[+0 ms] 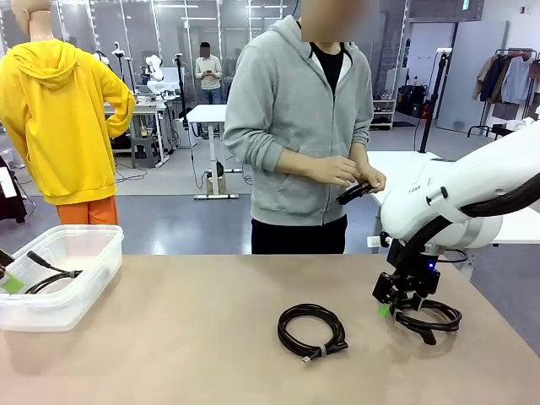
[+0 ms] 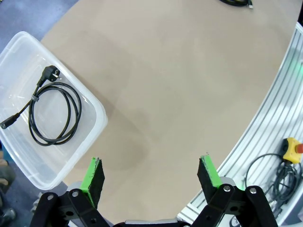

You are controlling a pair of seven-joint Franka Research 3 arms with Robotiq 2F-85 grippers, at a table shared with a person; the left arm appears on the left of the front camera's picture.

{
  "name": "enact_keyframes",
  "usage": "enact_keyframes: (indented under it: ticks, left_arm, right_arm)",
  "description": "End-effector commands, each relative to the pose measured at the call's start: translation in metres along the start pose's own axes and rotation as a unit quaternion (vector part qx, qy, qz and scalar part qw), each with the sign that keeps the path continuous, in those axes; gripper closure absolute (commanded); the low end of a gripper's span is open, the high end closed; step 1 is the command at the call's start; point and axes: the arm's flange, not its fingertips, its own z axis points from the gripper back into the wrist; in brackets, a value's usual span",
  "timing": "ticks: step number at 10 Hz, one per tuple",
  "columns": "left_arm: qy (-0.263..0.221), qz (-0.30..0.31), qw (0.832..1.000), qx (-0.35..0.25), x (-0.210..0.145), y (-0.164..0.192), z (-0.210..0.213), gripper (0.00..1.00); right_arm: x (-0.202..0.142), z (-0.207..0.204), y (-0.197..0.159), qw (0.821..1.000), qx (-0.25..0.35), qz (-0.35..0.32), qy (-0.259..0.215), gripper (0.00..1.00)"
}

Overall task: Organize and store the cables.
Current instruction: Place the Power Cable into the Organizing box.

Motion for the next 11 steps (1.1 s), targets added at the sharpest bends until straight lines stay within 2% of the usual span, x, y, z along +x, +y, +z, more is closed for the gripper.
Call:
enact_keyframes:
  ticks: [1,5,6,7,8,11]
  left_arm:
    - [0.004,0.004,1.000,0.000,0.000,-0.001,0.002,0.00]
    - [0.004,0.004,1.000,0.000,0.000,-0.001,0.002,0.00]
    - [0.004,0.004,1.000,0.000,0.000,-0.001,0.002,0.00]
    - [0.004,0.004,1.000,0.000,0.000,-0.001,0.002,0.00]
    - [0.004,0.004,1.000,0.000,0.000,-0.001,0.002,0.00]
    - [0.004,0.004,1.000,0.000,0.000,-0.001,0.002,0.00]
  right_arm:
    - [0.012,-0.012,0.005,0.999,-0.030,-0.021,0.005,0.00]
    - [0.019,-0.036,0.012,0.999,-0.029,-0.031,0.019,0.02]
    - [0.019,-0.037,0.013,0.999,-0.032,-0.032,0.019,0.39]
    - [0.018,-0.039,0.014,0.999,-0.037,-0.032,0.024,0.61]
    - [0.017,-0.040,0.015,0.998,-0.038,-0.032,0.025,0.98]
    - [0.016,-0.041,0.017,0.998,-0.049,-0.035,0.021,1.00]
